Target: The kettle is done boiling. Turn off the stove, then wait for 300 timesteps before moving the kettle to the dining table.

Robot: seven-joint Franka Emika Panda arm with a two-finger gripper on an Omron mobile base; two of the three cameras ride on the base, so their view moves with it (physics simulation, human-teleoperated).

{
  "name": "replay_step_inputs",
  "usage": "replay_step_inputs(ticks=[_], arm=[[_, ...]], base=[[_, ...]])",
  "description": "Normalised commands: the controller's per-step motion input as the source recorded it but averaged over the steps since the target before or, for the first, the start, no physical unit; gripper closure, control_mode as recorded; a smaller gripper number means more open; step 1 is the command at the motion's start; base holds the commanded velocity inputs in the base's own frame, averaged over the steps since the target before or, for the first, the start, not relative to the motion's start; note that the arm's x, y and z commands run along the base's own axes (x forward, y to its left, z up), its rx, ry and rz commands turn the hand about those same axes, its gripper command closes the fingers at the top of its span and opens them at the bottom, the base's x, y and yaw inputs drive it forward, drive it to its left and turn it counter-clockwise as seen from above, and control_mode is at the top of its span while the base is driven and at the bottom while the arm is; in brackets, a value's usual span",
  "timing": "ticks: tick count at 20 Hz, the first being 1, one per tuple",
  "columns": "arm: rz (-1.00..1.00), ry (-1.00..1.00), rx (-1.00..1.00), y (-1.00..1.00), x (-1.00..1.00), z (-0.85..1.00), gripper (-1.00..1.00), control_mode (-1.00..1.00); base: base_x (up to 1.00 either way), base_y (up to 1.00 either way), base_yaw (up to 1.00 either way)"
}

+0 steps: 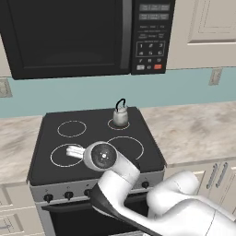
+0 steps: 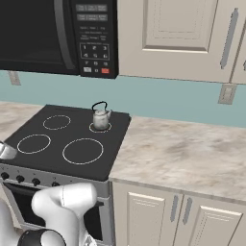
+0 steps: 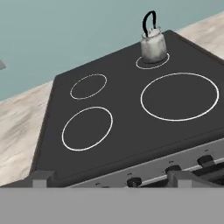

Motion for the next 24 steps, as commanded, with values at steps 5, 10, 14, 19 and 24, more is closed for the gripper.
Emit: replay_step_inputs(ticks=[5, 10, 14, 19, 24], arm=[[-0.08, 0.25, 0.02, -0.14, 0.0, 0.4, -1.0, -1.0], [-0.06, 0.19, 0.0, -0.17, 0.0, 0.28, -1.0, -1.0], [-0.02, 0.08, -0.02, -0.2, 0.01, 0.09, -1.0, -1.0], [-0.01, -0.02, -0.09, -0.18, 0.0, -0.05, -1.0, -1.0], [0.0, -0.01, -0.08, -0.29, 0.0, 0.0, -1.0, -1.0]], base=[[0.0, 0.0, 0.0], [0.0, 0.0, 0.0], [0.0, 0.0, 0.0], [0.0, 0.0, 0.0], [0.0, 0.0, 0.0]])
